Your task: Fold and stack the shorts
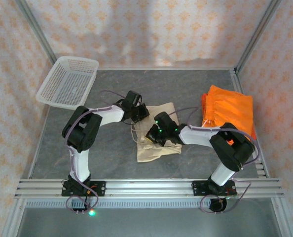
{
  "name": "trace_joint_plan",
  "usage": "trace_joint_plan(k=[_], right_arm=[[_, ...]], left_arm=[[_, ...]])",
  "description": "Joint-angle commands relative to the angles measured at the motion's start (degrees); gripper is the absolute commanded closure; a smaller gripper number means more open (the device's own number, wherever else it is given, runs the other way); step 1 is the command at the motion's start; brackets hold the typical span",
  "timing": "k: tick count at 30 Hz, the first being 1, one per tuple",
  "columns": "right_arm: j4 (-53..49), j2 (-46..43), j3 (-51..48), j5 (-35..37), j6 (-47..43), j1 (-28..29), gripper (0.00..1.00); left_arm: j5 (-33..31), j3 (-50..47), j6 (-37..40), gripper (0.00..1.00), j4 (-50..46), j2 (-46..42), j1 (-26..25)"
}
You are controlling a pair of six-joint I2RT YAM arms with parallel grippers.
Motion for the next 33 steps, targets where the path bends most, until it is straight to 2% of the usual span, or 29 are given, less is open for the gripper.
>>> trace_joint_plan(k=[1,3,6,7,8,10,13,16,22,28,33], right_arm=[[-8.5,-7.7,4.5,0.2,-4.4,0.8,0.86],[-15.7,-12.3,6.7,4.4,-8.9,0.8,0.78],[-26.0,-19.4,8.4,12.5,-16.4,0.7,0.59],[-29.3,-21.6,8.6,15.4,-19.3,0.3,0.46],[-31.9,-23.5,8.8,17.9,-21.9,-0.4,0.32],[-35.9,-25.1,8.9,20.3,-26.3,-3.1,0.13],[-39.7,-27.7,9.0,19.5,-31.2,-9.2,0.00],[-40.9,-26.4,9.4,15.4,-35.4,-15.3,0.00],[-40.8,-20.1,11.4,10.1,-44.3,-22.5,0.00],[-39.8,-11.4,14.1,-0.5,-49.4,-28.1,0.00],[-39.9,-5.1,16.3,-4.0,-52.4,-28.9,0.00]], left_arm=[[-4.3,3.0,4.6,0.81,-5.5,-7.6,2.2],[-3.8,3.9,6.6,0.66,-7.2,-11.9,2.7],[-2.6,3.9,8.8,0.46,-9.7,-17.8,2.7],[-1.8,3.2,8.9,0.40,-10.2,-19.7,2.6],[-1.4,2.3,8.8,0.36,-10.5,-21.5,2.4],[-0.9,-0.2,8.4,0.31,-11.3,-24.6,1.8],[-0.5,-5.5,6.3,0.23,-10.4,-28.7,-0.5],[-0.7,-11.1,3.3,0.14,-7.3,-31.1,-3.8],[-1.4,-17.8,-1.9,0.01,1.0,-29.7,-9.0],[-1.0,-17.9,-2.6,0.00,4.2,-24.0,-12.3],[-2.0,-19.5,-2.7,0.00,6.1,-21.0,-12.9]])
